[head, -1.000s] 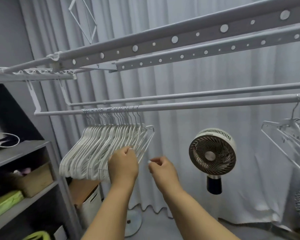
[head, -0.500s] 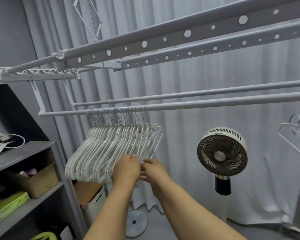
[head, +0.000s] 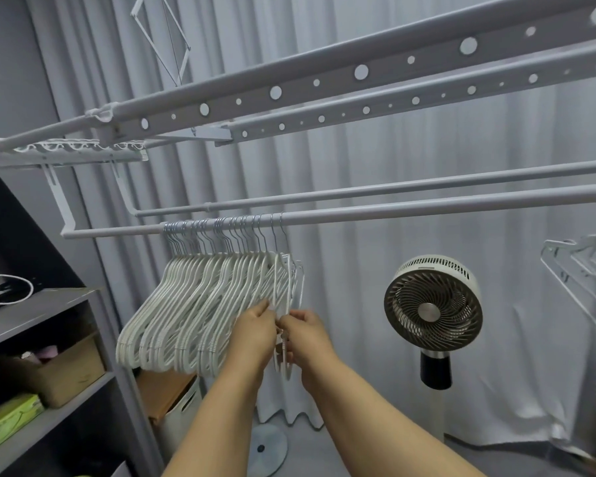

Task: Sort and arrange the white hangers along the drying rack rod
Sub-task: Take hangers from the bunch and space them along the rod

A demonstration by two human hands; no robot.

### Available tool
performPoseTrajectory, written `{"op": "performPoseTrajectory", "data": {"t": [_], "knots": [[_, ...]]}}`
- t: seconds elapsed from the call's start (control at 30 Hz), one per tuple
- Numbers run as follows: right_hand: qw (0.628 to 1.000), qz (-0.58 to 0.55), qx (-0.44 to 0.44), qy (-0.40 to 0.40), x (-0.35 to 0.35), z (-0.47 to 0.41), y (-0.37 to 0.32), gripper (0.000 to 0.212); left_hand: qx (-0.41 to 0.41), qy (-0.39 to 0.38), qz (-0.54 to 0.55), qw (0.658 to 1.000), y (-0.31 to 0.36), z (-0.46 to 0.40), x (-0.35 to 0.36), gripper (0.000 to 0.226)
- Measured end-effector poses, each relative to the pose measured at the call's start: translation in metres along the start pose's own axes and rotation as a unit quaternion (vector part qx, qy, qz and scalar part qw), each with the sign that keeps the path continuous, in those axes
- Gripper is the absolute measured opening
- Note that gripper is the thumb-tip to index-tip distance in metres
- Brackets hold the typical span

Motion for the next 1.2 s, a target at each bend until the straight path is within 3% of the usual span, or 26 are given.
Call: {"op": "performPoseTrajectory", "data": {"t": [0.1,0.4,0.53,0.67,0.83,0.97,1.2], "knots": [[0.999,0.005,-0.031,0.013,-0.006,0.006,-0.002,0.032,0.017,-0.013,0.015,1.0,0.001,0.002,0.007,0.044],[0.988,0.056,-0.082,0.115,-0.033,0.014,-0.004,0.026,0.042,-0.02,0.087,0.995,0.008,0.014,0.031,0.033],[0.982,0.076,-0.092,0.148,-0.048,0.027,-0.008,0.033,0.051,-0.021,0.105,0.993,0.009,0.022,0.046,0.036],[0.976,0.08,-0.097,0.178,-0.077,0.043,-0.016,0.026,0.048,-0.038,0.096,0.994,0.007,0.028,0.07,0.042],[0.966,0.103,-0.096,0.218,-0.107,0.057,-0.017,0.046,0.065,-0.073,0.106,0.99,0.017,0.045,0.109,0.039],[0.955,0.114,-0.118,0.246,-0.142,0.076,-0.028,0.026,0.073,-0.082,0.103,0.989,0.03,0.064,0.141,0.038],[0.936,0.099,-0.13,0.311,-0.2,0.116,-0.043,0.029,0.093,-0.135,0.124,0.979,0.056,0.107,0.192,0.039]]}}
Point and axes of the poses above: each hand's wrist, its own z-axis away from the middle knuckle, its own x-axis out of the palm, y = z × x, the point moved 1 cm from there along -z, towards the middle knuckle, and after that the axes turned 4 degrees about -y, right-handed, at the moved point
